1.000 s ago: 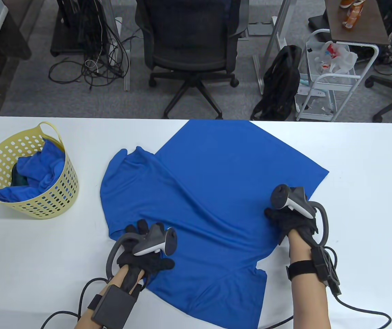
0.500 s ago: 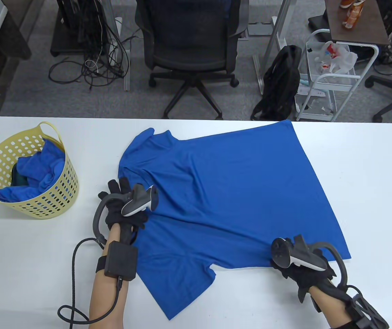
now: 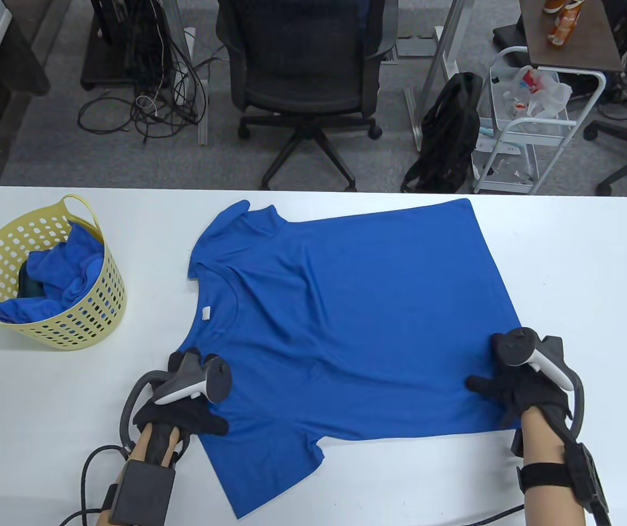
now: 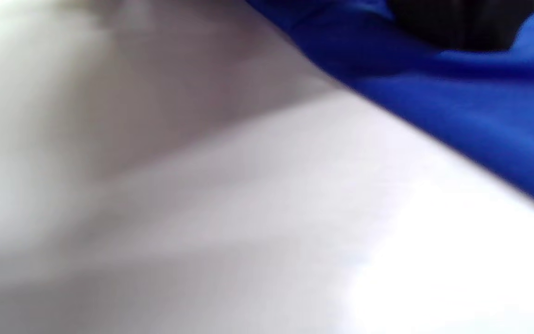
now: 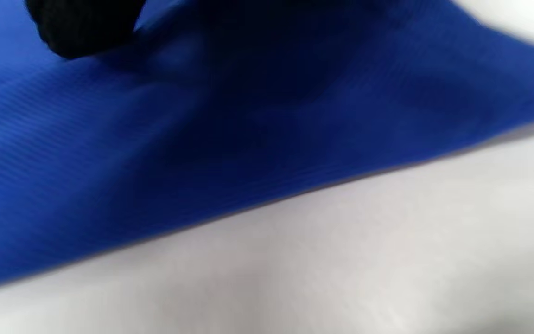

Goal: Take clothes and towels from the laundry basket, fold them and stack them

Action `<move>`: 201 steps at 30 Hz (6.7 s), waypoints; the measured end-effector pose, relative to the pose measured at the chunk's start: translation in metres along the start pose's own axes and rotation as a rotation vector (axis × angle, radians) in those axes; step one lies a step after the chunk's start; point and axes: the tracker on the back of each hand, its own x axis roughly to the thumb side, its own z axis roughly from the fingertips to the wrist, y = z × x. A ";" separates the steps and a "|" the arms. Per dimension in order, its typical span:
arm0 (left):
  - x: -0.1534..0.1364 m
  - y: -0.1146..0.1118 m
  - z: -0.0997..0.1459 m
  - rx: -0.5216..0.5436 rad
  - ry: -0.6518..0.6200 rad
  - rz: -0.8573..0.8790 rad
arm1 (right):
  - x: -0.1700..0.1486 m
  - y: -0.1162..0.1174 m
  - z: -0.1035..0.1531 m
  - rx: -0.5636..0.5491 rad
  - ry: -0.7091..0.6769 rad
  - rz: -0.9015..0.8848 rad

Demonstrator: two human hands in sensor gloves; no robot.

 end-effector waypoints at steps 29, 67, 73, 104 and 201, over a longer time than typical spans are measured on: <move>-0.061 -0.037 0.052 0.071 0.110 0.150 | 0.022 0.050 0.062 -0.036 -0.143 0.207; -0.087 -0.031 0.040 0.397 0.332 0.125 | -0.002 0.032 0.060 -0.482 -0.036 0.175; -0.091 -0.038 0.038 0.444 0.290 0.157 | -0.016 0.034 0.059 -0.562 -0.131 0.043; -0.098 -0.020 0.050 0.589 0.433 0.278 | -0.025 0.009 0.072 -0.606 -0.044 -0.206; 0.213 0.013 0.034 0.531 -0.282 -0.240 | -0.002 0.031 0.077 -0.577 -0.310 -0.129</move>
